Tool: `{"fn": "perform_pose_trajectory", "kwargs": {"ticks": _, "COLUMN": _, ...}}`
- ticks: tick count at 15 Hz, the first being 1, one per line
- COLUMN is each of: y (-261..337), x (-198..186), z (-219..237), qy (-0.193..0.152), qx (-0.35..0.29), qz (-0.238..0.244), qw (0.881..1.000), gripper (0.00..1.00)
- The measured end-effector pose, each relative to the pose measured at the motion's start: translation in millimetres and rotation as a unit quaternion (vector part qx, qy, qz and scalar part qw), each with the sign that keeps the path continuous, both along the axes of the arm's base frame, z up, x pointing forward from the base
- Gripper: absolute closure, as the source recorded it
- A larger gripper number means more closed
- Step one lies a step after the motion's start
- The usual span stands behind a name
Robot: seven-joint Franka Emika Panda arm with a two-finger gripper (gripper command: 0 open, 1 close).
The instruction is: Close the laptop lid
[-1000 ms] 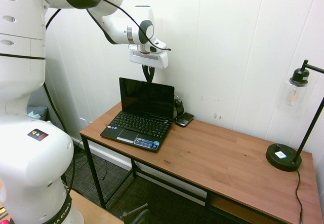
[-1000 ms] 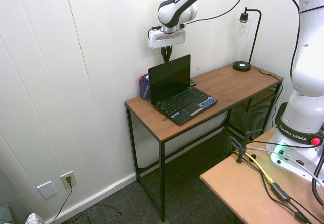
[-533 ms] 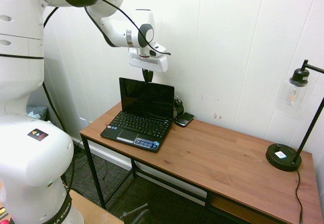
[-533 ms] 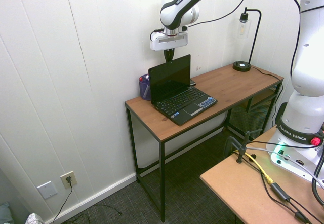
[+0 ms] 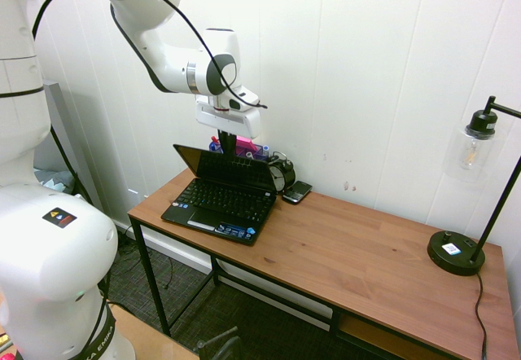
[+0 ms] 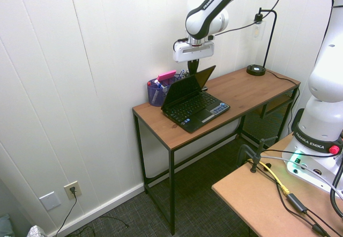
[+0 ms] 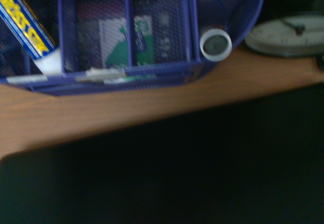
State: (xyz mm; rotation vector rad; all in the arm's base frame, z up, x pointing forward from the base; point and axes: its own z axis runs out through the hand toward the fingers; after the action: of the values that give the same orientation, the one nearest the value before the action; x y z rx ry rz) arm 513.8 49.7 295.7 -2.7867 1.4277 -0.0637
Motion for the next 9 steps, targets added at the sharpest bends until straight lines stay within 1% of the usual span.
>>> {"fn": "perform_pose_trajectory", "kwargs": {"ticks": 5, "y": -24.4, "x": -46.8, "z": -46.6, "qy": 0.035, "qx": -0.001, "qz": -0.015, "qw": 0.999, "gripper": 1.00}}
{"fn": "perform_pose_trajectory", "kwargs": {"ticks": 8, "y": -34.2, "x": -59.8, "z": -66.4, "qy": 0.051, "qx": 0.003, "qz": -0.020, "qw": 0.998, "gripper": 1.00}}
{"fn": "perform_pose_trajectory", "kwargs": {"ticks": 9, "y": -35.3, "x": -60.0, "z": -69.7, "qy": 0.051, "qx": 0.005, "qz": -0.021, "qw": 0.998, "gripper": 1.00}}
